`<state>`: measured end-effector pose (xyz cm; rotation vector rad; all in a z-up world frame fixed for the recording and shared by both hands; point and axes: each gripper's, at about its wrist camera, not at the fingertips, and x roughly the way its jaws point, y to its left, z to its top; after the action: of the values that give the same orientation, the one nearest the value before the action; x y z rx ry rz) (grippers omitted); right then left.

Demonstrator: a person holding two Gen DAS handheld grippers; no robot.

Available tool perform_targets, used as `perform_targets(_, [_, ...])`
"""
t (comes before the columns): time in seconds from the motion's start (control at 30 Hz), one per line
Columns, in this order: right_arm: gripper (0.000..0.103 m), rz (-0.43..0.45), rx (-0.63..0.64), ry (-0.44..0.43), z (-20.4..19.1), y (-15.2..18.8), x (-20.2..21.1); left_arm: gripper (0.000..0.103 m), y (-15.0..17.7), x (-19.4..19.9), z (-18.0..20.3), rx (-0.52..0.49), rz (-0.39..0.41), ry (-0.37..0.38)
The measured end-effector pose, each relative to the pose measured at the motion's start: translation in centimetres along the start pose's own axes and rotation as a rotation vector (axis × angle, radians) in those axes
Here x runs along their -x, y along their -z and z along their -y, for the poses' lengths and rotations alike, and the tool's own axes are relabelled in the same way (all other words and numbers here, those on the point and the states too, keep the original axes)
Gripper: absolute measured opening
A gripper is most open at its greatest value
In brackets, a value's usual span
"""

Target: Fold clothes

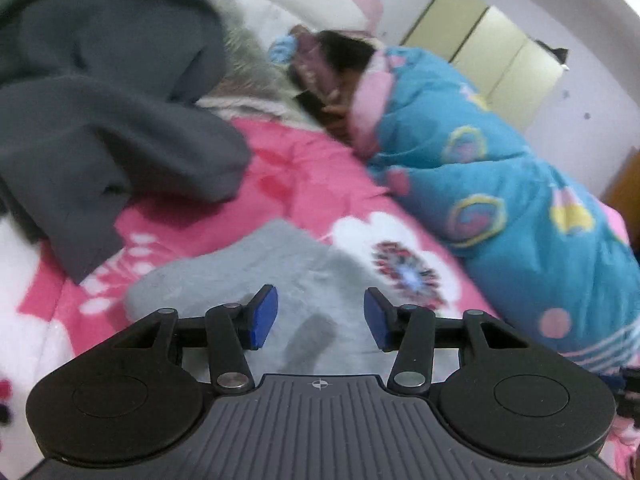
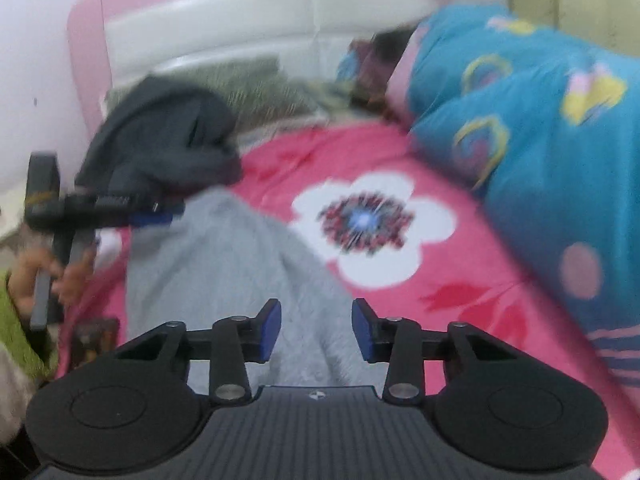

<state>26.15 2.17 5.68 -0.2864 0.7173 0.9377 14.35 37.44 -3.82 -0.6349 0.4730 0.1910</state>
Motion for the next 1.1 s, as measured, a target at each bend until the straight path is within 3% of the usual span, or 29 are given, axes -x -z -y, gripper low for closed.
perform_targets(0.23, [0.033, -0.090, -0.006, -0.037, 1.4, 0.6, -7.0, 0.044, 0.9, -0.7, 0.3, -0.102, 0.041, -0.037])
perform_targets(0.53, [0.032, -0.127, 0.060, -0.155, 0.1, 0.8, -9.4, 0.042, 0.9, -0.2, -0.4, -0.106, 0.049, -0.024])
perform_targets(0.73, [0.032, -0.144, 0.060, -0.126, -0.2, 1.2, -10.9, 0.041, 0.8, -0.3, -0.6, -0.095, 0.055, -0.028])
perform_targets(0.87, [0.010, -0.104, 0.101, -0.086, -1.4, 1.4, -10.3, 0.041, 0.7, -0.5, -0.5, -0.093, 0.061, -0.032])
perform_targets(1.1, [0.008, -0.009, 0.174, 0.023, -2.7, 0.3, -7.9, 0.041, 0.4, -0.5, -0.3, -0.064, 0.073, -0.047])
